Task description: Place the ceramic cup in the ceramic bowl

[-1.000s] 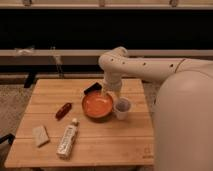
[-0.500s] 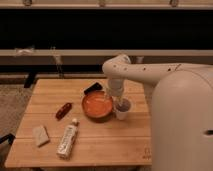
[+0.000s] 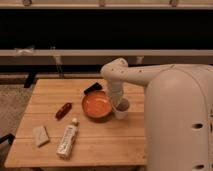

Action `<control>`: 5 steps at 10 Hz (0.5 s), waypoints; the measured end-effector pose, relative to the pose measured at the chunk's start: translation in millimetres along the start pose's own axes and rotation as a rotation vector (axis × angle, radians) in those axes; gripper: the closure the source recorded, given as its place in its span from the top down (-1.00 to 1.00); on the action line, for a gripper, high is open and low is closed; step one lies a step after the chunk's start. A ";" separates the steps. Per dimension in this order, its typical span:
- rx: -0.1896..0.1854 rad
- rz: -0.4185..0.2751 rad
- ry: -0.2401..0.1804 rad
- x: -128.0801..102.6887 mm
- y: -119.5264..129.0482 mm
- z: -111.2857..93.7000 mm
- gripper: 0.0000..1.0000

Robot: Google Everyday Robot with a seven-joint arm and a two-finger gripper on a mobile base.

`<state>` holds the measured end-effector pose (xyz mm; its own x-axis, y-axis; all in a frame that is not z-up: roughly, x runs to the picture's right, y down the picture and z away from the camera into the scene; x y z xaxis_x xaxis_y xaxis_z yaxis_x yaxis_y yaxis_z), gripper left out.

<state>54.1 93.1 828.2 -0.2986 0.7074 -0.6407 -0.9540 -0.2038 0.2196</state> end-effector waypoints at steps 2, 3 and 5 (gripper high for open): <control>0.012 0.011 -0.012 -1.4 -6.3 -9.2 -1.00; 0.017 0.013 -0.019 -2.2 -7.3 -15.2 -1.00; 0.032 0.002 -0.051 -5.8 -5.2 -43.7 -1.00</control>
<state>59.7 60.5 798.7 -0.2977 0.7409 -0.6021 -0.9521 -0.1838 0.2445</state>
